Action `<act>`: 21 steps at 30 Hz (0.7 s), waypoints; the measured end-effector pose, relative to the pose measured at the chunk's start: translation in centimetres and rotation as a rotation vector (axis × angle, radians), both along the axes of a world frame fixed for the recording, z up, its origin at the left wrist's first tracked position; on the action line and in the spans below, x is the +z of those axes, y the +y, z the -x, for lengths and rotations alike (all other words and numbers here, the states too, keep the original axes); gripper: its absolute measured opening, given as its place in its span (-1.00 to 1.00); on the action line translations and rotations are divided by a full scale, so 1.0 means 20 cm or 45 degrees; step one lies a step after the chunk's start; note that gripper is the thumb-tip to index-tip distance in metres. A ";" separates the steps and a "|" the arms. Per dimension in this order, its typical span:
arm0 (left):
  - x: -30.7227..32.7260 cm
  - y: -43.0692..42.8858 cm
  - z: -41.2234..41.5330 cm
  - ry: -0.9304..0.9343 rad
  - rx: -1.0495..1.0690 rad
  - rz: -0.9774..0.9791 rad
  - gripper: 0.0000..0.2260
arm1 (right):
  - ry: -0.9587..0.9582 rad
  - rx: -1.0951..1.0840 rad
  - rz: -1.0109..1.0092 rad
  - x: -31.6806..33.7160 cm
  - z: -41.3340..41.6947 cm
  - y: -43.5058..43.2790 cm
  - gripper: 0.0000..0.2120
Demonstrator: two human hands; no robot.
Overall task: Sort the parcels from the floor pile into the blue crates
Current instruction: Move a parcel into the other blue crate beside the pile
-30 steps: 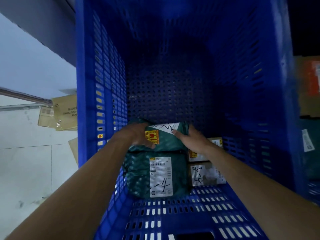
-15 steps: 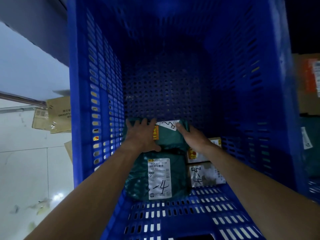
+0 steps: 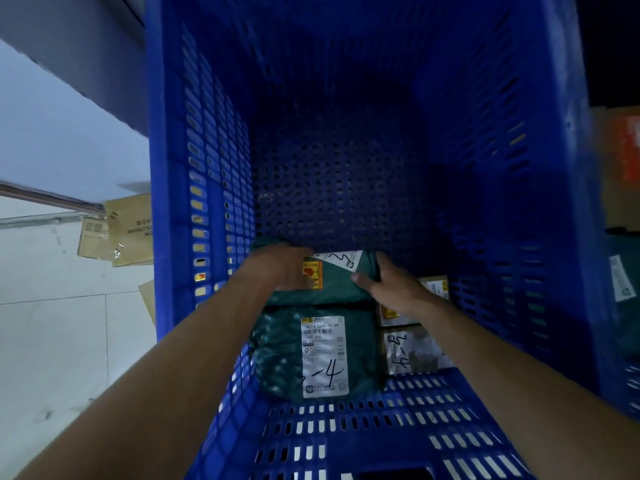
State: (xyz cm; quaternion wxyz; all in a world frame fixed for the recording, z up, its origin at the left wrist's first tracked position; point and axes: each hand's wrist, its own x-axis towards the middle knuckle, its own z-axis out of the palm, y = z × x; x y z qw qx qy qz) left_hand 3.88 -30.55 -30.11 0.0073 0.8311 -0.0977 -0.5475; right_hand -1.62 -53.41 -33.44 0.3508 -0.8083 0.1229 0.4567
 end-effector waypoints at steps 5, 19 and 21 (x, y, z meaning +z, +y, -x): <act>-0.02 0.00 0.02 -0.052 -0.101 -0.157 -0.34 | -0.110 0.192 0.098 0.00 0.02 0.02 -0.17; 0.01 0.02 0.11 -0.167 0.074 -0.134 -0.36 | -0.296 0.584 0.520 0.07 0.02 0.11 -0.38; 0.04 0.01 0.16 -0.248 0.142 -0.176 -0.37 | -0.300 0.634 0.618 0.11 0.02 0.15 -0.36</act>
